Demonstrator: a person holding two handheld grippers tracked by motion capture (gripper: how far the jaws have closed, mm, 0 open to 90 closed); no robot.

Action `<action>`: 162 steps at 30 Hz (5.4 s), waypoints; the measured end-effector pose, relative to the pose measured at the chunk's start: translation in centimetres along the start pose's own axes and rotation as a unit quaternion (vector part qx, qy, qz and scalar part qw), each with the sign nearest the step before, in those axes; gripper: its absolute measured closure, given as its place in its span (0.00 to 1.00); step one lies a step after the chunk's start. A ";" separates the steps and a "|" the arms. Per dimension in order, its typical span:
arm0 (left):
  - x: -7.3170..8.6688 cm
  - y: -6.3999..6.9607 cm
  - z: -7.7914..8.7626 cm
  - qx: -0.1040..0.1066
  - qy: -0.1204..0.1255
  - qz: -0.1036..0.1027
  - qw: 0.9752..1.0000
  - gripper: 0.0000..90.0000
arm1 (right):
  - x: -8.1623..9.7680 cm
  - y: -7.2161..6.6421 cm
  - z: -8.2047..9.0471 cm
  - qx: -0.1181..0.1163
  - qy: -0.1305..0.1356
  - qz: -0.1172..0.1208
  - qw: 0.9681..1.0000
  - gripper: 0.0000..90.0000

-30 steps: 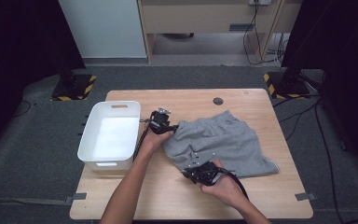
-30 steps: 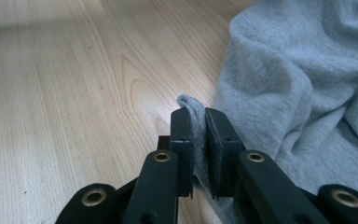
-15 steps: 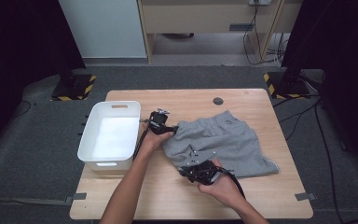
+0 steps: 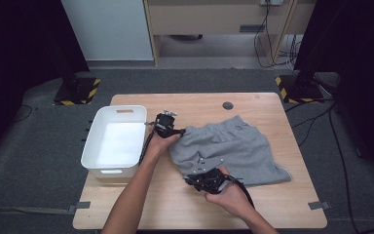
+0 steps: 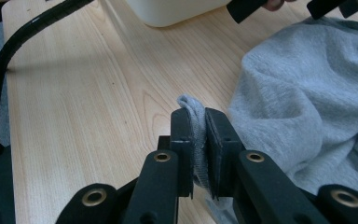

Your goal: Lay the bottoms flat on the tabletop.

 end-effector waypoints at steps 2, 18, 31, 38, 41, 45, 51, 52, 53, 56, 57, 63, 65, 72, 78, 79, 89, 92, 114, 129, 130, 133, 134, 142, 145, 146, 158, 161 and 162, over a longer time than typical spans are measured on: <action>-0.2 0.3 0.5 0.006 0.000 -0.004 1.000 0.41 | 0.1 0.1 0.0 0.001 0.001 -0.001 1.000 0.92; 1.5 1.3 0.1 0.023 -0.038 -0.030 0.999 0.39 | -0.3 -0.1 -0.3 0.001 0.002 0.001 1.000 0.92; 0.8 2.7 -0.1 0.028 -0.040 -0.052 0.997 0.86 | -0.6 -0.1 0.4 0.004 0.012 0.000 1.000 0.92; -1.0 2.3 0.6 -0.001 -0.012 -0.058 0.998 0.90 | -0.8 -0.3 0.6 0.004 0.019 0.001 1.000 0.92; -2.3 1.9 1.7 -0.001 0.010 -0.058 0.998 0.90 | -0.9 -0.3 0.9 0.007 0.023 0.000 1.000 0.92; -4.2 1.7 2.9 0.004 0.019 -0.071 0.997 0.91 | -1.1 -0.6 1.4 0.008 0.038 -0.005 0.999 0.92; -6.3 1.7 3.6 -0.002 0.023 -0.083 0.996 0.91 | -1.8 -1.7 2.1 0.007 0.048 0.002 0.999 0.92; -6.6 1.6 3.7 -0.003 0.025 -0.084 0.996 0.91 | -2.0 -1.9 2.2 0.005 0.050 0.001 0.999 0.92; -6.8 1.5 3.8 -0.004 0.026 -0.084 0.996 0.91 | -2.2 -2.1 2.3 0.003 0.052 0.003 0.999 0.93; -7.4 1.2 4.3 -0.007 0.032 -0.084 0.996 0.92 | -2.8 -2.9 2.5 -0.002 0.056 0.008 0.998 0.93; -7.6 1.1 4.5 -0.007 0.034 -0.084 0.996 0.92 | -3.1 -3.1 2.6 -0.005 0.058 0.009 0.998 0.93; -8.3 0.5 5.6 -0.017 0.045 -0.086 0.995 0.92 | -4.5 -4.5 2.7 -0.016 0.066 0.022 0.997 0.93; -8.5 0.2 5.8 -0.018 0.043 -0.085 0.995 0.92 | -4.9 -5.0 2.6 -0.018 0.068 0.026 0.997 0.93; -8.6 -0.5 6.5 -0.023 0.044 -0.086 0.995 0.92 | -5.7 -5.9 2.5 -0.026 0.079 0.030 0.996 0.93; -8.6 -0.9 7.0 -0.025 0.043 -0.085 0.995 0.92 | -6.4 -6.7 2.4 -0.034 0.085 0.037 0.995 0.93; -8.7 -0.9 7.1 -0.026 0.044 -0.085 0.995 0.92 | -6.5 -6.8 2.4 -0.036 0.086 0.036 0.995 0.93; -8.8 -1.6 8.2 -0.036 0.041 -0.089 0.995 0.92 | -7.6 -7.6 2.5 -0.046 0.098 0.037 0.993 0.93; -8.6 -2.0 8.4 -0.035 0.035 -0.089 0.995 0.92 | -7.8 -7.9 2.4 -0.048 0.098 0.040 0.993 0.93; -7.9 -3.6 10.6 -0.046 0.032 -0.087 0.995 0.92 | -10.1 -9.7 1.7 -0.065 0.107 0.049 0.991 0.93; -7.9 -3.6 10.6 -0.049 0.022 -0.065 0.996 0.92 | -9.0 -7.8 4.1 -0.046 0.111 0.037 0.992 0.93; -7.9 -3.5 10.3 -0.049 0.019 -0.064 0.997 0.92 | -8.6 -7.3 4.6 -0.042 0.113 0.031 0.992 0.93; -8.2 -3.0 9.4 -0.047 0.014 -0.057 0.997 0.92 | -7.4 -5.8 5.8 -0.028 0.114 0.015 0.993 0.93; -8.3 -2.8 9.2 -0.047 0.015 -0.056 0.997 0.92 | -7.0 -5.4 6.1 -0.025 0.112 0.011 0.993 0.93; -9.2 -1.5 7.6 -0.040 0.021 -0.059 0.997 0.91 | -4.5 -2.8 7.7 -0.001 0.112 -0.014 0.994 0.93; -9.5 -1.1 7.2 -0.037 0.023 -0.065 0.997 0.91 | -4.1 -2.4 8.1 0.003 0.112 -0.017 0.994 0.93; -9.5 -1.0 7.0 -0.037 0.024 -0.066 0.997 0.91 | -3.9 -2.3 8.2 0.005 0.111 -0.018 0.994 0.93; -10.4 -0.2 6.4 -0.038 0.032 -0.058 0.997 0.91 | -3.5 -0.8 9.7 0.017 0.125 -0.032 0.991 0.93; -10.4 0.1 5.9 -0.037 0.031 -0.056 0.997 0.91 | -3.1 -0.3 10.0 0.025 0.123 -0.034 0.992 0.93; -10.4 0.1 5.8 -0.037 0.031 -0.055 0.997 0.91 | -3.0 -0.2 10.1 0.027 0.121 -0.035 0.992 0.93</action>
Point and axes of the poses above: each handheld gripper's, and its own axes: z roughly backward along the jaws, x roughly out of its underside, y roughly to its right, the point moved 1 cm from there along -z, roughly forward along the jaws, and after that the axes turned 13 degrees about -z, right-handed, at the moved point
